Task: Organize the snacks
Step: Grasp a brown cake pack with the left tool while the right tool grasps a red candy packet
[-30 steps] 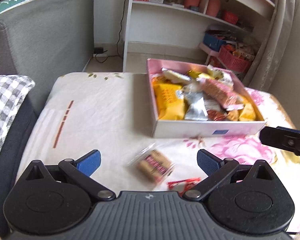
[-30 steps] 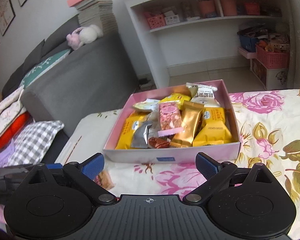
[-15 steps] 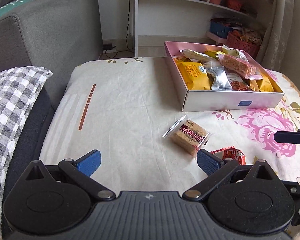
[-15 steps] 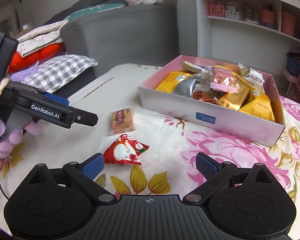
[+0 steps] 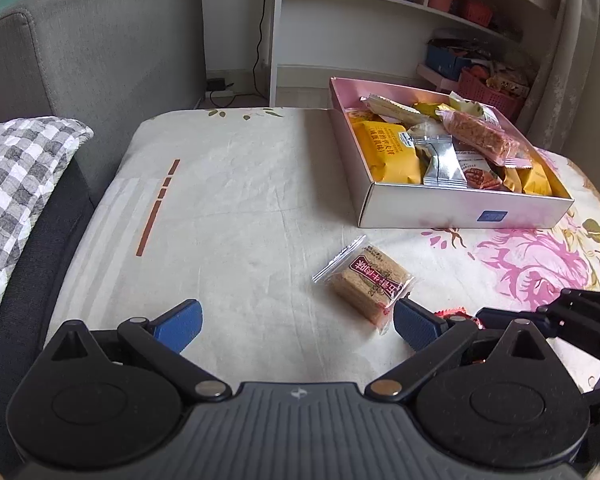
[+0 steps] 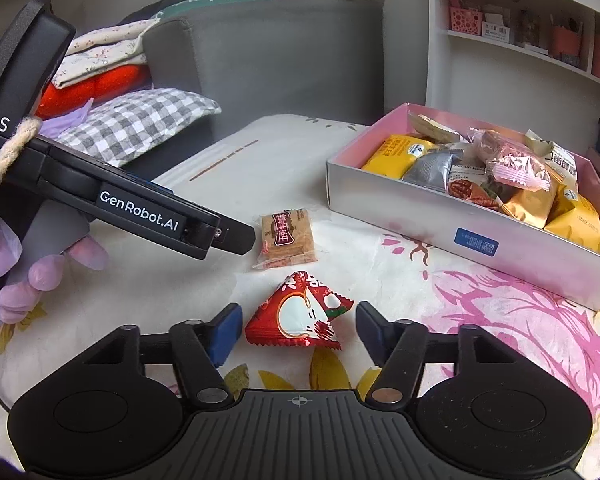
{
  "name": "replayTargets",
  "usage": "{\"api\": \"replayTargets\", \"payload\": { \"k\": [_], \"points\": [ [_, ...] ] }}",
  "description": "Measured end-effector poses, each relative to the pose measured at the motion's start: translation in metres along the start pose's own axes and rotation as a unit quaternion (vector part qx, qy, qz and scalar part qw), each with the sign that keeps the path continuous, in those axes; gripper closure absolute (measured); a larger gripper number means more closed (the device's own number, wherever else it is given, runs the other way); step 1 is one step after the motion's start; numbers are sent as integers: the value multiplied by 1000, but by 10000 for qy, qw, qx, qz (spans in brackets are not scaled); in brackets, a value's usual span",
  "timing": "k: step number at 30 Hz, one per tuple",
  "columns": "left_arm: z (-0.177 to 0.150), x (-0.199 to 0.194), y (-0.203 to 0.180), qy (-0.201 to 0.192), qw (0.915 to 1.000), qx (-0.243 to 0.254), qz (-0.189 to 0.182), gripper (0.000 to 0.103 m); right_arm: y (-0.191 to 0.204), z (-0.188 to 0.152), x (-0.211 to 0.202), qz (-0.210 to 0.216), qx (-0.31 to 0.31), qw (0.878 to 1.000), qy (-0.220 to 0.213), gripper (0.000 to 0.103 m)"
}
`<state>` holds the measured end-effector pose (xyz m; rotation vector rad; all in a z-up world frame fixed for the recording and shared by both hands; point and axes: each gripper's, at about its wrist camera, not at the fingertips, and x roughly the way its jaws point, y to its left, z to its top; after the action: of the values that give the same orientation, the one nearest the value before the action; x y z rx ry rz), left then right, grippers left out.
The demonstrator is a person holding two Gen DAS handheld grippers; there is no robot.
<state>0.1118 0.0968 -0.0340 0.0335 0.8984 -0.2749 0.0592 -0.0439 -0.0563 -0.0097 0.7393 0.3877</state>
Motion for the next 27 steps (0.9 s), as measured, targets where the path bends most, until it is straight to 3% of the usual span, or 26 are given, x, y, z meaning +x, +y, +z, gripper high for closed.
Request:
{"api": "replayTargets", "payload": {
  "k": [4,6,11,16,22,27],
  "points": [
    [4,5,-4,50,9997,-218,-134,3,0,1,0,97,-3,9999,62,63],
    [6,9,-5,126,9988,-381,-287,6,-2,4,-4,112,26,9999,40,74],
    [8,20,-9,321,9951,-817,-460,20,-11,7,-12,-43,60,10000,16,74],
    [11,23,-16,299,9932,-1040,-420,26,-28,4,-15,-300,225,9992,100,74],
    [12,27,-35,217,9950,-977,-57,28,-45,2,-18,-503,456,9975,181,74],
    [12,28,-46,185,9957,-860,298,37,-49,2,-21,-609,526,9966,189,74]
  ]
}}
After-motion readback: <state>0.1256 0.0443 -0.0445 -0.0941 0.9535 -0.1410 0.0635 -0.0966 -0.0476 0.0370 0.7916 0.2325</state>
